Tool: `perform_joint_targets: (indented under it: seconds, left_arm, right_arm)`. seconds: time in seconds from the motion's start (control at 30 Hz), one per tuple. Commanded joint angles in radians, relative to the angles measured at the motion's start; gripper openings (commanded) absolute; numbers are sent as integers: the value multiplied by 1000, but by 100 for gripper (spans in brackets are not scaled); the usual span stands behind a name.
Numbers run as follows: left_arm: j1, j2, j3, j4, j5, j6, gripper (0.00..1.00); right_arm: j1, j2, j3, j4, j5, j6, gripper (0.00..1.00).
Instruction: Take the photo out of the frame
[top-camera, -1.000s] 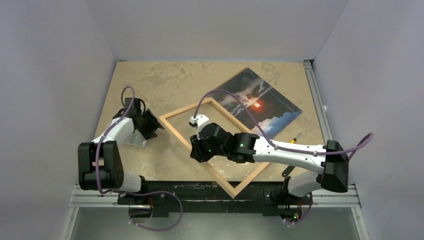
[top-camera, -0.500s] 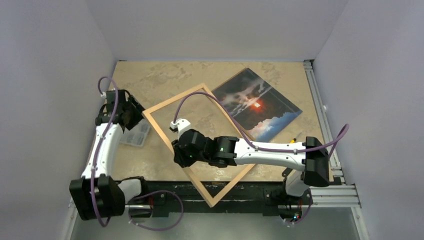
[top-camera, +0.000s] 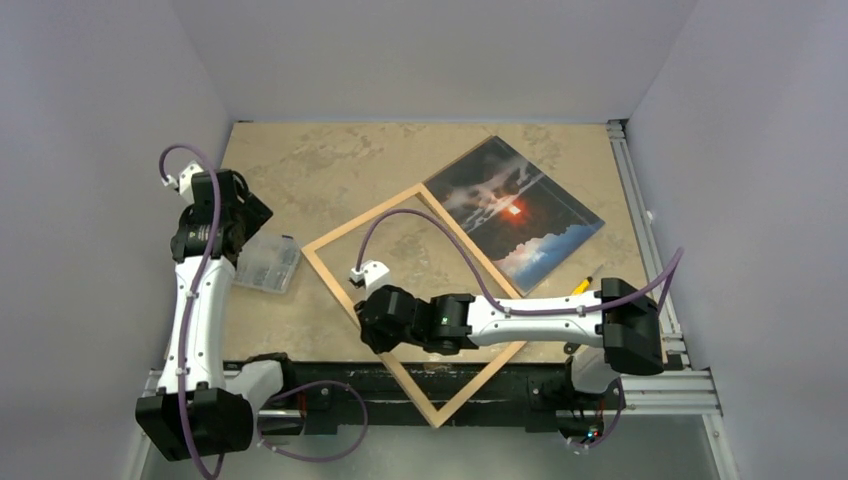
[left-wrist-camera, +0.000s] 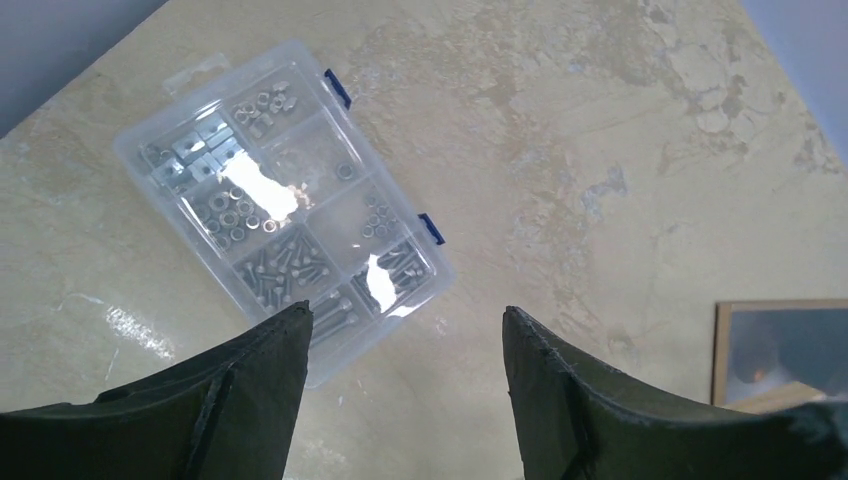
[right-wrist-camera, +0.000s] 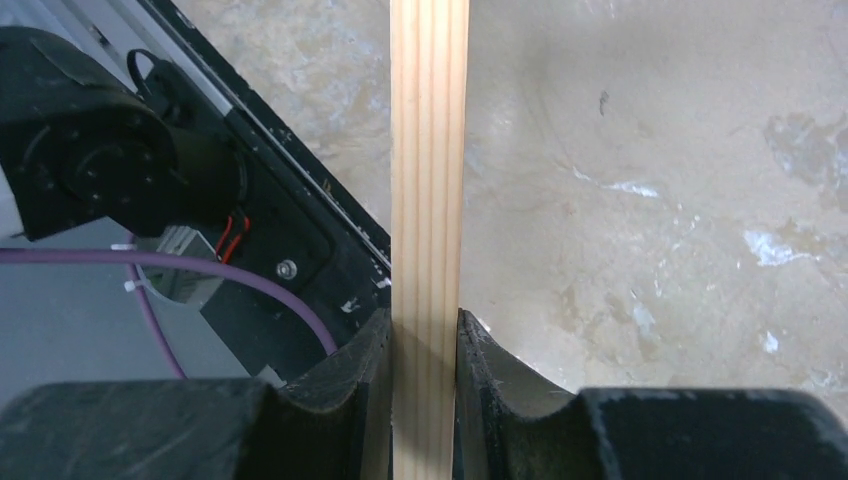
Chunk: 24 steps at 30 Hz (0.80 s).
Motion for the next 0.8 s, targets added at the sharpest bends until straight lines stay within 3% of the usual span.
perform_joint_targets:
  seconds: [0.0, 0.2, 0.37, 0.5, 0.67, 0.77]
  left_arm:
    - [24, 29, 68, -5, -17, -9, 68]
    - [-25, 7, 133, 48, 320, 103, 65]
    - [-193, -51, 169, 21, 372, 183, 65]
    - [-208, -111, 144, 32, 457, 178, 64]
    - [-210, -134, 161, 1, 456, 211, 64]
    - [-212, -136, 149, 3, 459, 213, 64]
  right_arm:
    - [3, -60, -30, 145, -2, 11, 0]
    - [3, 192, 219, 13, -58, -103, 0]
    - [-32, 306, 333, -25, -56, -134, 0]
    - [-35, 345, 367, -67, -7, -141, 0]
    - [-37, 342, 340, -145, 83, 1, 0]
    - [-31, 296, 261, -77, 46, 25, 0]
